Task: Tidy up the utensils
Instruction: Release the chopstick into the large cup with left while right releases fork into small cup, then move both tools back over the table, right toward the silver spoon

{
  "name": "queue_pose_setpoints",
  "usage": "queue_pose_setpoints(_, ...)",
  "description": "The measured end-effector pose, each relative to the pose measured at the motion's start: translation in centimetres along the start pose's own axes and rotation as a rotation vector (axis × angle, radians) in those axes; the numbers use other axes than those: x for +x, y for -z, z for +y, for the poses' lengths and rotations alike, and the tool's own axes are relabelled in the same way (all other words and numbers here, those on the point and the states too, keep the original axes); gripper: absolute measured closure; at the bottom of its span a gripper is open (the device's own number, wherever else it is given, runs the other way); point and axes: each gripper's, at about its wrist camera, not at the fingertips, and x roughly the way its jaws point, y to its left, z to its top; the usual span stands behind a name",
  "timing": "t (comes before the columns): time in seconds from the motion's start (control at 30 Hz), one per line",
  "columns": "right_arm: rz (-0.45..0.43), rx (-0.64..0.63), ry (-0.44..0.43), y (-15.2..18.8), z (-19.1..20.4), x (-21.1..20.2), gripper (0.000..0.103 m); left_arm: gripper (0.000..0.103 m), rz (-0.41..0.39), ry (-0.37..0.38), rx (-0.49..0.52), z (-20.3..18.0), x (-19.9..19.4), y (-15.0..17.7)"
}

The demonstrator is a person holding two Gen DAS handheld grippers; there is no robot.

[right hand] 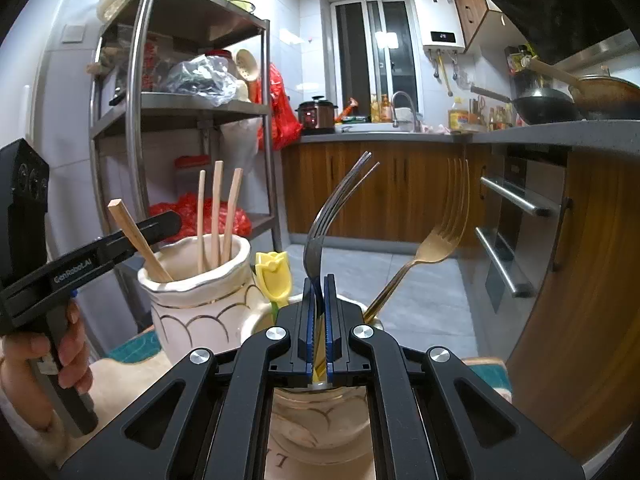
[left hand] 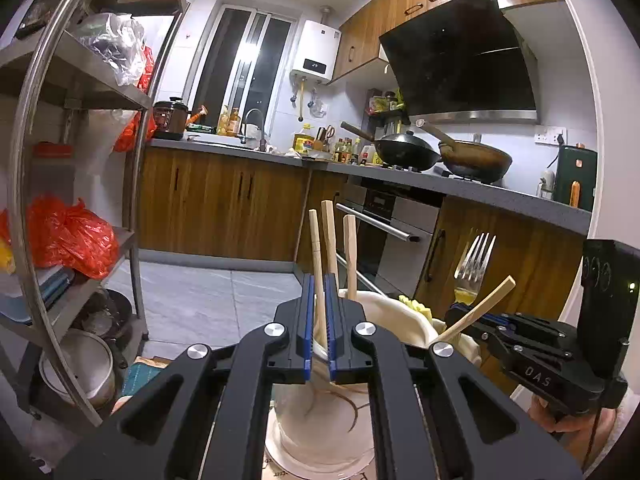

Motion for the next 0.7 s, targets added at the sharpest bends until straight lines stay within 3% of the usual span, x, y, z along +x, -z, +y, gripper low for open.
queue_pose_setpoints(0.07,0.000,-0.001,0.002,0.0,-0.1,0.0,0.097,0.095,-0.002,-0.005,0.009,-0.1,-0.1,0.0)
queue_pose_setpoints(0.17,-0.021,0.002,0.003,-0.1,-0.1,-0.3,0.081,0.081,-0.005,-0.009,0.011,-0.3,-0.3,0.1)
queue_pose_setpoints(0.33,-0.080,0.014,0.016,-0.5,-0.3,-1.7,0.079,0.079,-0.019,-0.032,0.045,-0.9,-1.1,0.2)
queue_pose_setpoints(0.43,-0.108,0.038,0.031,-0.7,-0.7,-2.7,0.069,0.073,-0.019,-0.049,0.063,-1.1,-1.6,0.5)
queue_pose_setpoints(0.5,-0.123,0.054,0.038,-0.8,-0.9,-3.3,0.051,0.060,-0.019,-0.055,0.064,-1.1,-2.1,0.7)
queue_pose_setpoints(0.63,-0.144,0.073,0.042,-0.7,-1.0,-4.8,0.034,0.038,-0.040,-0.082,0.057,-1.1,-3.3,1.1)
queue_pose_setpoints(0.7,-0.143,0.081,0.039,-0.4,-1.2,-5.3,0.020,0.026,-0.040,-0.091,0.061,-1.2,-3.9,1.4)
